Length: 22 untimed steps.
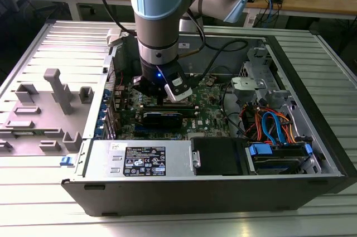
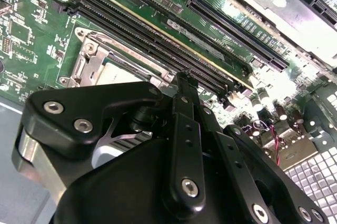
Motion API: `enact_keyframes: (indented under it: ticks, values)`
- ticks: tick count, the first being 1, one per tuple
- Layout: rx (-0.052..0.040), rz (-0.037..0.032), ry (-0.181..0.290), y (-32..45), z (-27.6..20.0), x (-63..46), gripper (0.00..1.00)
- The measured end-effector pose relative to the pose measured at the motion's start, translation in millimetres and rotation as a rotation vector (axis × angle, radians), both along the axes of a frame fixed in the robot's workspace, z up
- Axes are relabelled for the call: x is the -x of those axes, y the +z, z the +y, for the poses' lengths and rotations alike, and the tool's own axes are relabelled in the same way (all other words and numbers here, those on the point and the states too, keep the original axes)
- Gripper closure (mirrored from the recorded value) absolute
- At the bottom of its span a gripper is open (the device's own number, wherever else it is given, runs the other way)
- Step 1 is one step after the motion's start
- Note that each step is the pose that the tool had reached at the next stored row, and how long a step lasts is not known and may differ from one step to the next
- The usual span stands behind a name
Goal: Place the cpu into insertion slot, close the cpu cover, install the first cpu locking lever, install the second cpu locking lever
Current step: 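Install the second cpu locking lever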
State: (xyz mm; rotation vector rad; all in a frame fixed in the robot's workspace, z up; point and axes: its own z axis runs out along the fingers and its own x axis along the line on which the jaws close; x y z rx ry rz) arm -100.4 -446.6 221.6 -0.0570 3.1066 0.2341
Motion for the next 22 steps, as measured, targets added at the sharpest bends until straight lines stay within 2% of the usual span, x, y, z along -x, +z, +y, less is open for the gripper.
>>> enact_keyframes:
  ticks: [7, 13, 15, 22]
  values:
    - [-0.0128, 0.0010, 0.000, -7.1, 0.0, 0.0, 0.89]
    - [-0.0176, 0.0023, 0.000, -12.9, 0.0, 2.2, 0.89]
    - [-0.0191, 0.0022, 0.000, -13.6, 0.0, 2.7, 0.89]
    - [-0.0348, 0.0023, 0.000, -14.4, 0.0, 6.4, 0.89]
